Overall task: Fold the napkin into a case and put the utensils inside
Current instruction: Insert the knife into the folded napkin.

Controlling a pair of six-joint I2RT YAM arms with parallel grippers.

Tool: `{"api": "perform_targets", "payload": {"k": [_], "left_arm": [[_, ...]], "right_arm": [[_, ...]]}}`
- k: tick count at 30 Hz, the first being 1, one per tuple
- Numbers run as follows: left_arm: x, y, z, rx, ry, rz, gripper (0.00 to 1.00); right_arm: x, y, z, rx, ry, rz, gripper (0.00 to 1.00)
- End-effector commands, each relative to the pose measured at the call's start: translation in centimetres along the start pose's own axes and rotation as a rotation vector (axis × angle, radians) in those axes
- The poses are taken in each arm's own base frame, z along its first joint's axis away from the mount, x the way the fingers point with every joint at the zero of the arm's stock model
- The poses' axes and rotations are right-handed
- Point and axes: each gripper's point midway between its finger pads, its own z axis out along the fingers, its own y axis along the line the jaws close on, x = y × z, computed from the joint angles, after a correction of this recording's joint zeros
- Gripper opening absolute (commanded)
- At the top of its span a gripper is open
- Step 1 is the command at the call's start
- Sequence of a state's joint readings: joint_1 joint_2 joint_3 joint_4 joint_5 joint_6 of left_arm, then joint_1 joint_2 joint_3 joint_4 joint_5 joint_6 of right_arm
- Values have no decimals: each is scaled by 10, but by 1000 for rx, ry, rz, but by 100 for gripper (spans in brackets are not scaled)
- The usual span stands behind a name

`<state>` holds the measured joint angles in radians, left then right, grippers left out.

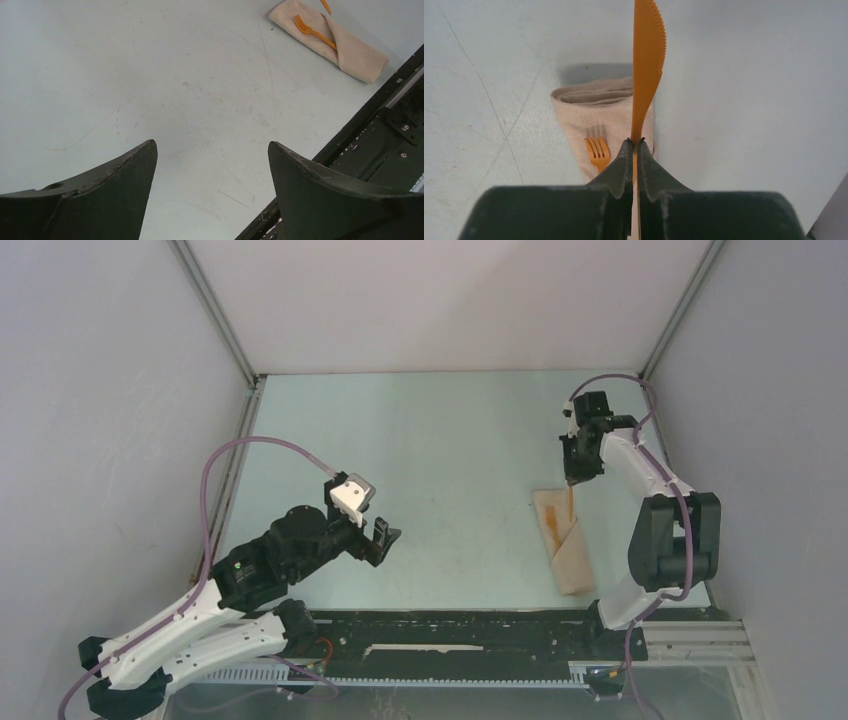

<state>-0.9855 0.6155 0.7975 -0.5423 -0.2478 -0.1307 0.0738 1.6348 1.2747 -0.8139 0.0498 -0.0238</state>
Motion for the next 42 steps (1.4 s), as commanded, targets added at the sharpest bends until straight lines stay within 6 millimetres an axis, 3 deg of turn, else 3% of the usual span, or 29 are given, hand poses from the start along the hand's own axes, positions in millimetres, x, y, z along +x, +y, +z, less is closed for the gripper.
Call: {"api": "perform_targets", "payload": {"k": [1, 13, 21, 35, 42], "left_arm": [[-6, -1, 1, 3, -19, -3, 89], [-6, -1, 1, 5, -20, -4, 89], [-7, -1, 0, 9, -22, -6, 89], [-8, -2, -2, 13, -33, -8, 89], [-9, -3, -3, 21, -37, -10, 89]], "right_arm": [[15, 8, 9, -1, 26, 22, 0], [22, 2, 16, 36, 16, 10, 0], [13, 8, 20, 18, -16, 13, 0], [40, 8, 15, -5, 11, -91, 0], [21, 16, 11, -21, -75, -82, 0]]}}
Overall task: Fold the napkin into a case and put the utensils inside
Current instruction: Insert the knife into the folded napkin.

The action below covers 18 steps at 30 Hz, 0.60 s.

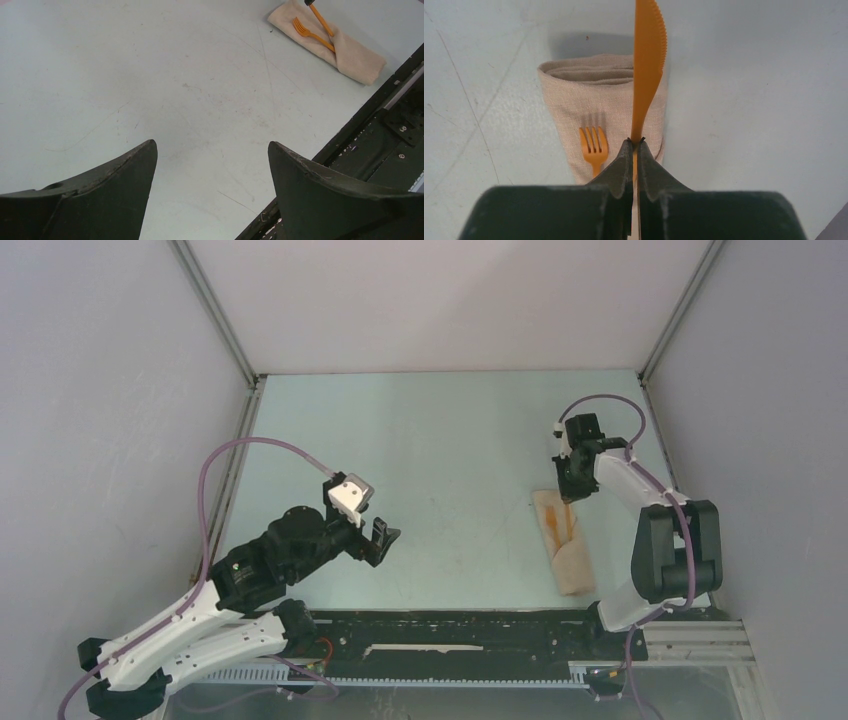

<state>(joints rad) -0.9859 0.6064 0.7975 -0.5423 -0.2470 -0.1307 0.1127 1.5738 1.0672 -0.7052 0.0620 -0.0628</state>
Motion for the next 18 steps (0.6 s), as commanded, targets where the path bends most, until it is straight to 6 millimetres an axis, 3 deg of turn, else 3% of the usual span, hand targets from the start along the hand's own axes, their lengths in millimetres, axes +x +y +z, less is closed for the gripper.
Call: {"api": "perform_targets", "payload": {"k": [1, 18], "left_arm": [[-8, -3, -1, 18, -29, -9, 89], [-7, -2, -1, 14, -26, -6, 89]], "right_arm": [[-25, 6, -10, -17, -112, -2, 0], [-22, 7, 4, -12, -56, -26, 0]]}}
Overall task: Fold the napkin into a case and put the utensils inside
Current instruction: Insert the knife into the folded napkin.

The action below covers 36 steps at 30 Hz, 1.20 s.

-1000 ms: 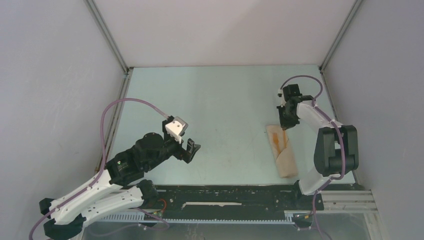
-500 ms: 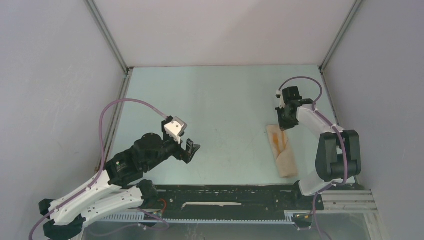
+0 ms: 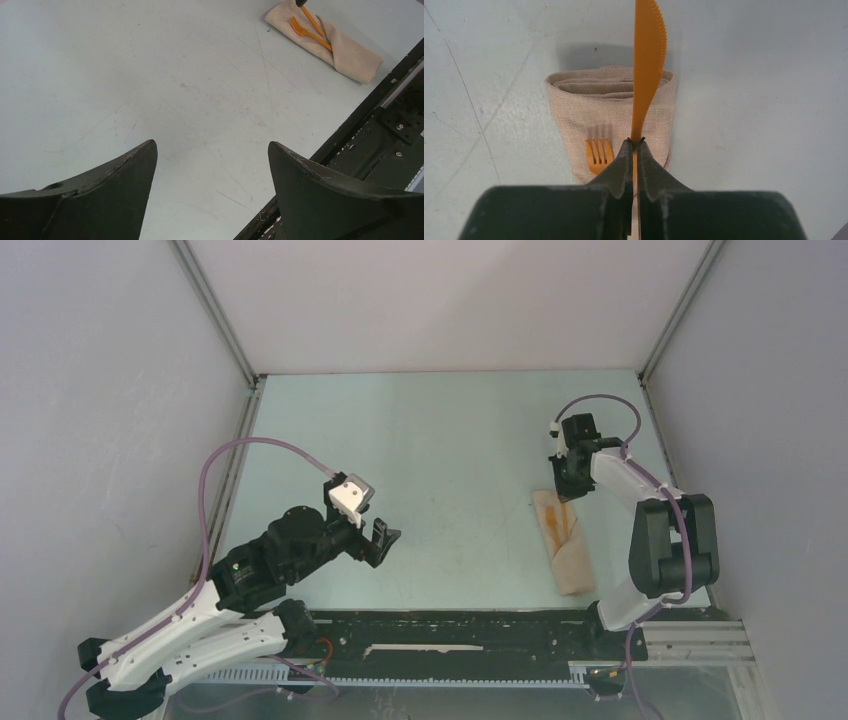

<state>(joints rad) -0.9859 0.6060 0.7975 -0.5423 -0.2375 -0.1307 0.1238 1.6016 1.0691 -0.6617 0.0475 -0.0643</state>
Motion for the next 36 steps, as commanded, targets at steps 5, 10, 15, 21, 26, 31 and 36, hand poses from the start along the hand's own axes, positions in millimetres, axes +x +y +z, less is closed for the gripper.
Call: {"api": "perform_targets", "payload": {"k": [5, 10, 15, 21, 26, 31, 36], "left_arm": [[-8, -1, -1, 6, -28, -6, 89], [-8, -1, -1, 8, -31, -7, 89], [-9, -1, -2, 10, -33, -9, 89], [-9, -2, -3, 13, -36, -9, 89], [-9, -2, -3, 16, -37, -10, 89], [-9, -2, -3, 15, -38, -11, 89], [-9, -2, -3, 16, -38, -11, 89]], "right_arm": [[-8, -2, -8, 13, -19, -23, 0], [0, -6, -13, 16, -14, -13, 0], [10, -4, -18, 5, 11, -8, 0], [27, 2, -19, -9, 47, -11, 0], [39, 2, -19, -1, 62, -17, 0], [48, 2, -18, -4, 93, -22, 0], [51, 2, -20, 4, 105, -44, 0]]}}
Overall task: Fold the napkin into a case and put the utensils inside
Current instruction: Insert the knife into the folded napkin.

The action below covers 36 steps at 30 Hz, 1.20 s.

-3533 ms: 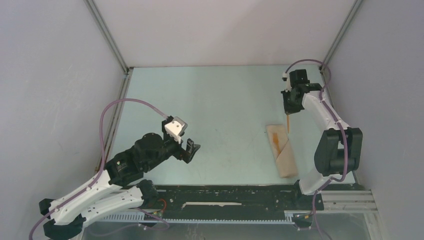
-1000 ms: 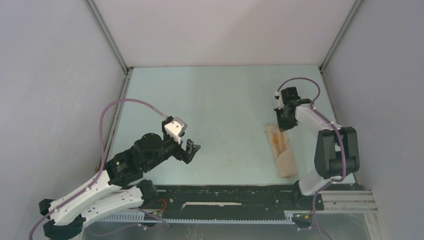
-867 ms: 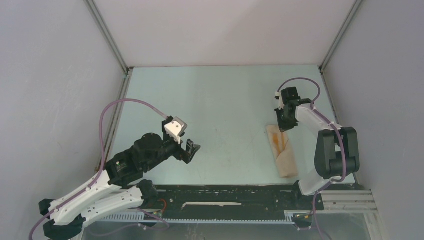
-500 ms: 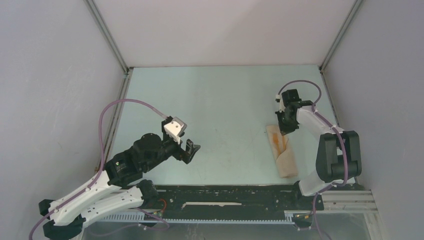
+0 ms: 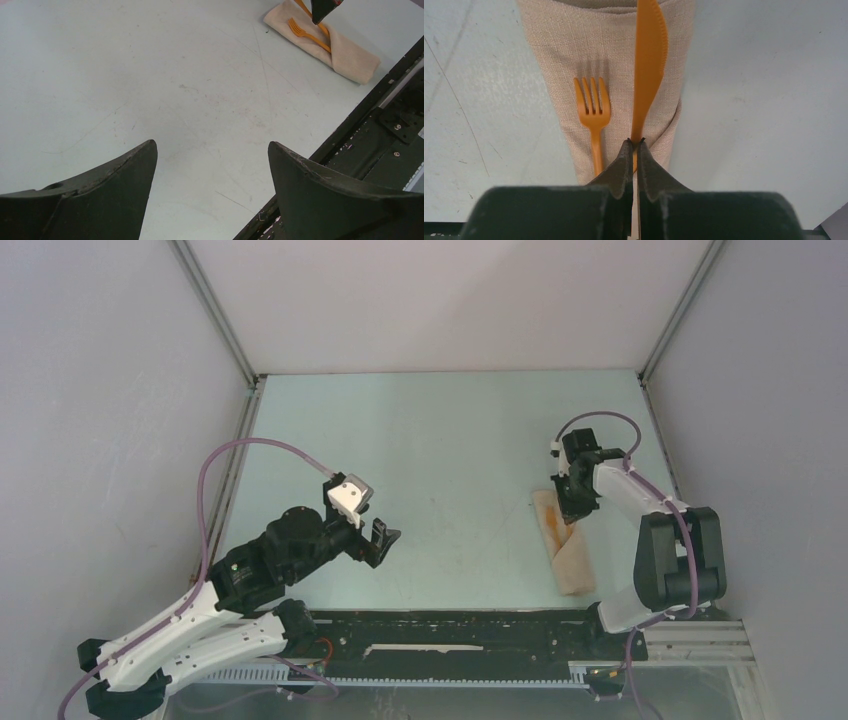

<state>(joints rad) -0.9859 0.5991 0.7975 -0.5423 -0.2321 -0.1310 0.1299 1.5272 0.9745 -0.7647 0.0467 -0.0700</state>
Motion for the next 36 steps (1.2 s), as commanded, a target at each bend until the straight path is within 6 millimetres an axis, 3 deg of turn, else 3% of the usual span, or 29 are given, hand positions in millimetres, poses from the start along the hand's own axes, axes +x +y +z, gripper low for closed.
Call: {"api": "perform_targets", "payload": {"k": [1, 20, 36], "left_arm": [[-8, -2, -2, 11, -32, -9, 89], [-8, -2, -2, 9, -31, -9, 89], [-8, -1, -1, 8, -31, -7, 89]], "right_arm": [[3, 0, -10, 11, -7, -32, 0], [32, 15, -5, -67, 174, 24, 0], [33, 11, -4, -44, 183, 54, 0]]}}
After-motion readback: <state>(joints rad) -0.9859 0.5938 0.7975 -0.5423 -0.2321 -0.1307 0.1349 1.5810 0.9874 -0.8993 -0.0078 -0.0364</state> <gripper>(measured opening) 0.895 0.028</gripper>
